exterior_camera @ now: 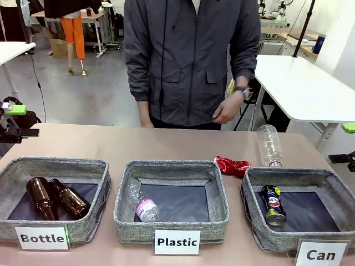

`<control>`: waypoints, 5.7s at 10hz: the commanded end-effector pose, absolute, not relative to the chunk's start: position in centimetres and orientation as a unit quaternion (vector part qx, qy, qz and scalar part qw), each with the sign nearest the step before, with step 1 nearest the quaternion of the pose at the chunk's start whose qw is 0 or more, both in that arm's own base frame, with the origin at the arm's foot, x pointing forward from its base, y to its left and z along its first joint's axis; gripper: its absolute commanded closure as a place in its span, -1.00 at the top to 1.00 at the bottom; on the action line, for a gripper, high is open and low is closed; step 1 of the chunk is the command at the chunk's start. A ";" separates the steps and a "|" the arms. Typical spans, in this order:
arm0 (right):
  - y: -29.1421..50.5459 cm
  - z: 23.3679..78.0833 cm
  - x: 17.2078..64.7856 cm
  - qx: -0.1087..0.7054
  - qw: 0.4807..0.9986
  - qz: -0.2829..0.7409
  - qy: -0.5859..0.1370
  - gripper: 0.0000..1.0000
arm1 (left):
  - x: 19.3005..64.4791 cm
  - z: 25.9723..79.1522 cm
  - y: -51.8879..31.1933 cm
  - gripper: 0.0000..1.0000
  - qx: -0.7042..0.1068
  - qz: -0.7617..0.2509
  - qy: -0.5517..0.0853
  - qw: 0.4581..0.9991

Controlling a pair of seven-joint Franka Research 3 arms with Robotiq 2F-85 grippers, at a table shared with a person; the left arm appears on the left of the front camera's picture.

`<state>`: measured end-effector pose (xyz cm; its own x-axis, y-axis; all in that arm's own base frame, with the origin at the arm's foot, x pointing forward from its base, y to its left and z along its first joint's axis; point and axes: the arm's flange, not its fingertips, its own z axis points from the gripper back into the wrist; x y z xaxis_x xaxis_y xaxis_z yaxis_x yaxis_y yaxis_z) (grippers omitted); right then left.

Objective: Sort the can waste into the basket.
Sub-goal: Pick up the can waste from the table and place it in the right Fabric basket.

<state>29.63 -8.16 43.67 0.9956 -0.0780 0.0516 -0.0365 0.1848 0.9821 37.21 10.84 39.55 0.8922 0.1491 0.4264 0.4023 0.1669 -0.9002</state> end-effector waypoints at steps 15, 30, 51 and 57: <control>-6.0 46.5 34.5 0.581 0.810 0.057 -0.060 1.00 | 37.6 39.8 10.3 1.00 -0.635 -0.087 -0.221 0.735; -7.5 46.8 33.3 0.569 0.818 0.041 -0.074 1.00 | 37.6 39.8 10.3 1.00 -0.635 -0.087 -0.221 0.735; 11.6 42.9 45.2 0.138 0.892 0.419 -0.102 1.00 | 37.6 39.8 10.3 1.00 -0.635 -0.087 -0.221 0.735; 15.2 41.9 45.6 0.109 0.872 0.466 -0.098 1.00 | 37.6 39.8 10.3 1.00 -0.635 -0.087 -0.221 0.735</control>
